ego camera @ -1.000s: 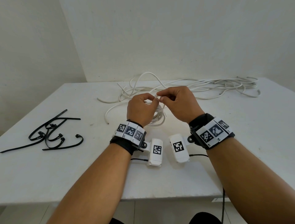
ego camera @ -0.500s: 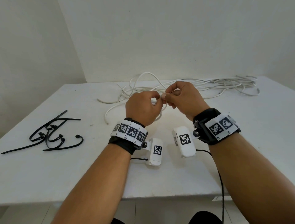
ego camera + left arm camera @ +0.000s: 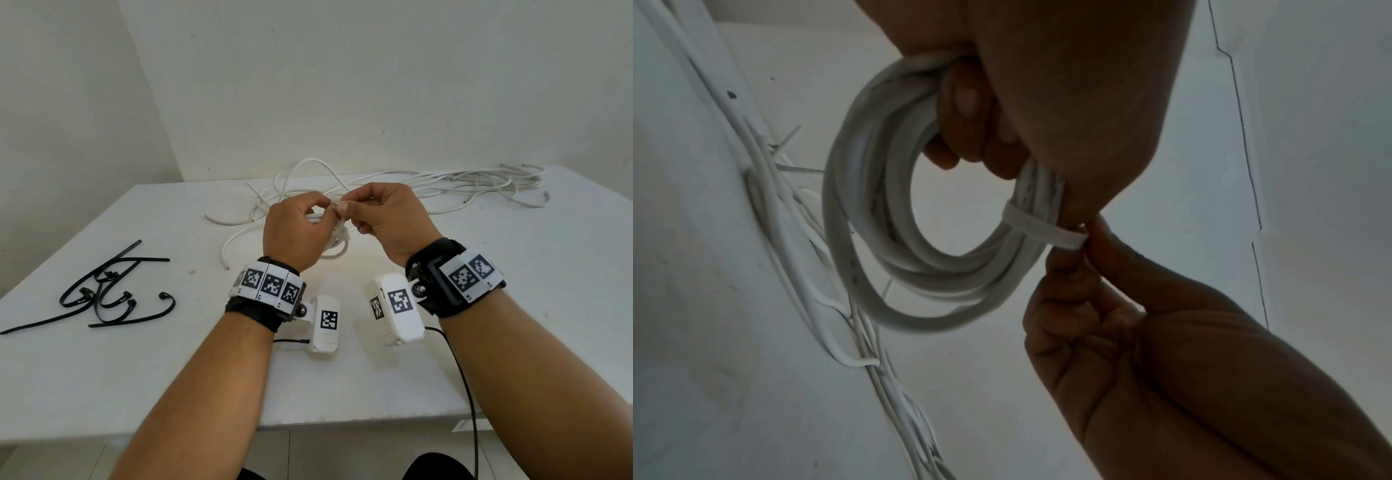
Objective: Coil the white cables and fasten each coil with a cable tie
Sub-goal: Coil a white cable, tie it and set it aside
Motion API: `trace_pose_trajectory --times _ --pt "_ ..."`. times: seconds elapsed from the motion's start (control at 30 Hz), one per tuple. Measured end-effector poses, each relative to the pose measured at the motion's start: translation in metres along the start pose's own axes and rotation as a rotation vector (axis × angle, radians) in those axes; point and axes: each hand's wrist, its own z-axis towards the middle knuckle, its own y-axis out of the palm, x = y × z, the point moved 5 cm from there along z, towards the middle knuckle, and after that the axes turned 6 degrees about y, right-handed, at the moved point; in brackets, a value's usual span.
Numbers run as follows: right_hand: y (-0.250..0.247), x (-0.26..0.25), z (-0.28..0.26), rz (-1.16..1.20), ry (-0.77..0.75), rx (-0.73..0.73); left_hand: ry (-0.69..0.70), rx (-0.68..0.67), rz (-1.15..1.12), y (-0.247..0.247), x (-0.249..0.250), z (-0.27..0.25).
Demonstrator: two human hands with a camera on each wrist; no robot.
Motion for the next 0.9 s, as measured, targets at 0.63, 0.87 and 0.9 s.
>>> trace_pose_trajectory --times 0.63,0.87,0.9 --pt "0.007 -0.028 0.003 -0.454 0.175 -0.076 -0.111 -0.100 -0.369 -0.002 0.003 -0.009" --pt "0.006 -0.030 -0.001 -0.259 0.195 -0.113 -0.096 -0.126 -0.399 -0.003 0.011 -0.013" --pt "0.004 -0.031 -0.001 -0.218 0.205 -0.088 -0.111 -0.127 -0.411 -0.004 0.011 -0.015"
